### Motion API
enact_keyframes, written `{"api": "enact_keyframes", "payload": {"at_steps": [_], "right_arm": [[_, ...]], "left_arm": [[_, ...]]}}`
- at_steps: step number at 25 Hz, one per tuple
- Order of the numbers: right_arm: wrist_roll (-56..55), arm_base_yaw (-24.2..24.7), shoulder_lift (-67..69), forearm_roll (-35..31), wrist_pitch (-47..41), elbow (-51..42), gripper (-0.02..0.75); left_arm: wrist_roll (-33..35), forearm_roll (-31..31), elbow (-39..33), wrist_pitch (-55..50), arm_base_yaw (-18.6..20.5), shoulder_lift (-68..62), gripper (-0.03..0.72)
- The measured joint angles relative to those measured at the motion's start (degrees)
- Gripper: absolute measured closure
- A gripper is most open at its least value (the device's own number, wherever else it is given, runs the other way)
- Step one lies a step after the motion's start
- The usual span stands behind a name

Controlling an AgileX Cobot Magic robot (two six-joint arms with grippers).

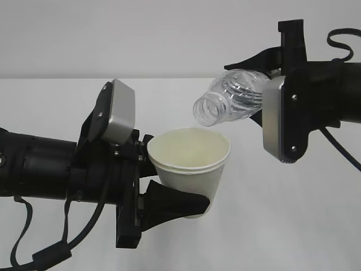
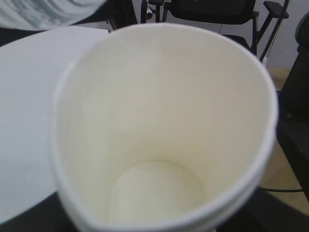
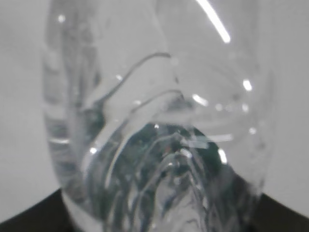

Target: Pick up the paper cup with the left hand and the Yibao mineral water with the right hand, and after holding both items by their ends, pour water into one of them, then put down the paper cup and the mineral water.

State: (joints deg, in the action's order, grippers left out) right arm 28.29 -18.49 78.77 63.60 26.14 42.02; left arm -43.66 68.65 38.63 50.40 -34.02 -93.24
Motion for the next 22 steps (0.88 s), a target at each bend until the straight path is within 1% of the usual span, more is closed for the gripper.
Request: {"api": "enact_keyframes", "payload": {"at_steps": [22], "right_arm": [[4.7,0.0,0.0,-0.1,0.0,1.2,0.321]], "left_arm": [[0.0,1.7,0.0,0.0,-0.1,0.0,0.258]]}}
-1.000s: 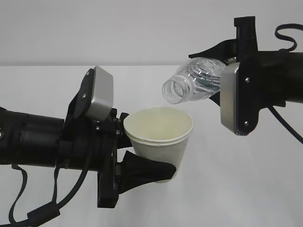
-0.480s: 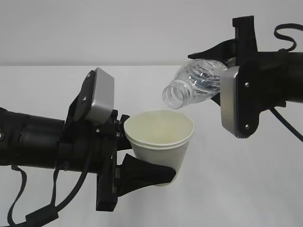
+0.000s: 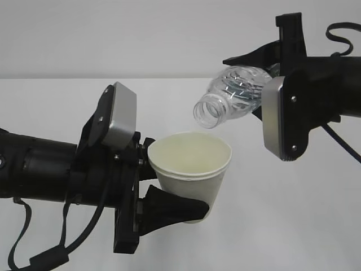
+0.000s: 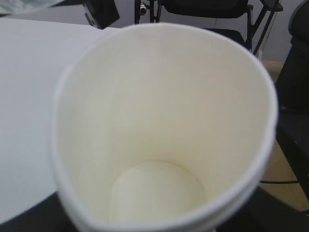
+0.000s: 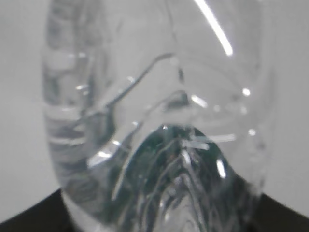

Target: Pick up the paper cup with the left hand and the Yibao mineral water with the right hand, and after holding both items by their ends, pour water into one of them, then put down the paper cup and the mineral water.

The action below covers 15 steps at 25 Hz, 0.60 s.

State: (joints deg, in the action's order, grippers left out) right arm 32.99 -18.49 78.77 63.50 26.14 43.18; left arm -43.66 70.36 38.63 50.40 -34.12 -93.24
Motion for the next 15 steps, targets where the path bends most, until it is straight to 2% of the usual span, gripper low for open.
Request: {"api": "enact_keyframes", "payload": {"at_steps": [15], "right_arm": [[2.9,0.0,0.0,-0.1,0.1,0.8,0.321]], "left_arm": [[0.0,0.3,0.0,0.3,0.0,0.0,0.258]]}}
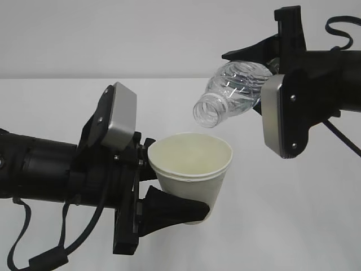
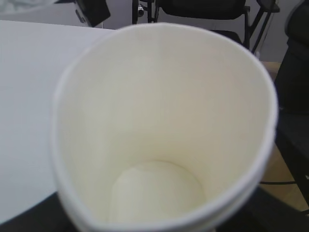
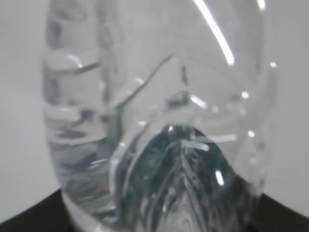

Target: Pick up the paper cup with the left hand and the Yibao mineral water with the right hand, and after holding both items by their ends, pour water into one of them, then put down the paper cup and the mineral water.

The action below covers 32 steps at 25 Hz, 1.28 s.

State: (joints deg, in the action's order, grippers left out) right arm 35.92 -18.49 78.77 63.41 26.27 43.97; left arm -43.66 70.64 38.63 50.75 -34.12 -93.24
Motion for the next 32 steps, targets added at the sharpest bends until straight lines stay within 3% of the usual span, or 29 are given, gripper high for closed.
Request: {"api": "enact_keyframes", "payload": {"at_steps": [32], "right_arm": [[2.8,0.0,0.0,0.0,0.0,0.0,0.321]], "left_arm": [[0.0,0.1,0.0,0.8,0.0,0.0,0.259]]}}
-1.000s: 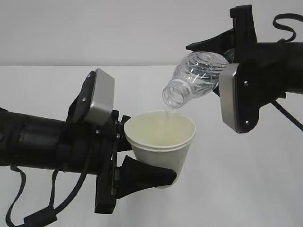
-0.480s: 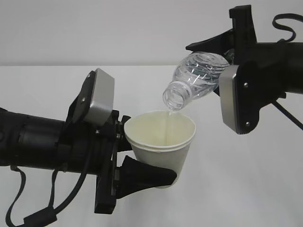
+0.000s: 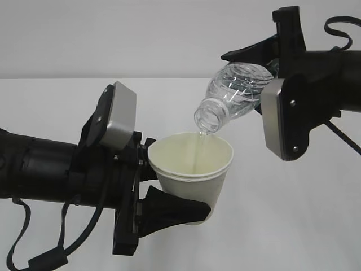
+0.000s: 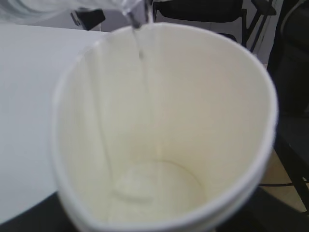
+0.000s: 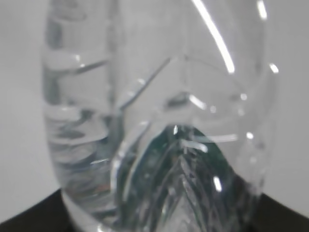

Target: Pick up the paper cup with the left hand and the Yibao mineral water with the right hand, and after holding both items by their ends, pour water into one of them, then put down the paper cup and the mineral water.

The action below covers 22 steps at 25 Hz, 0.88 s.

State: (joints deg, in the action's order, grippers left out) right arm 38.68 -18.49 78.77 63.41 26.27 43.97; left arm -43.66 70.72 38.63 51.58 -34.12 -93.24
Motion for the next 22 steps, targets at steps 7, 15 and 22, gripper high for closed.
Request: {"api": "enact_keyframes", "payload": {"at_steps": [7,15,22], "right_arm": [[0.0,0.0,0.0,0.0,0.0,0.0,0.321],[0.1,0.0,0.0,0.0,0.0,0.7,0.321],[0.1,0.0,0.0,0.2,0.0,0.7,0.321]], "left_arm": [[0.0,0.0,0.0,0.0,0.0,0.0,0.259],[0.0,0.0,0.0,0.0,0.0,0.0,0.259],[0.0,0.0,0.0,0.0,0.0,0.0,0.259]]}}
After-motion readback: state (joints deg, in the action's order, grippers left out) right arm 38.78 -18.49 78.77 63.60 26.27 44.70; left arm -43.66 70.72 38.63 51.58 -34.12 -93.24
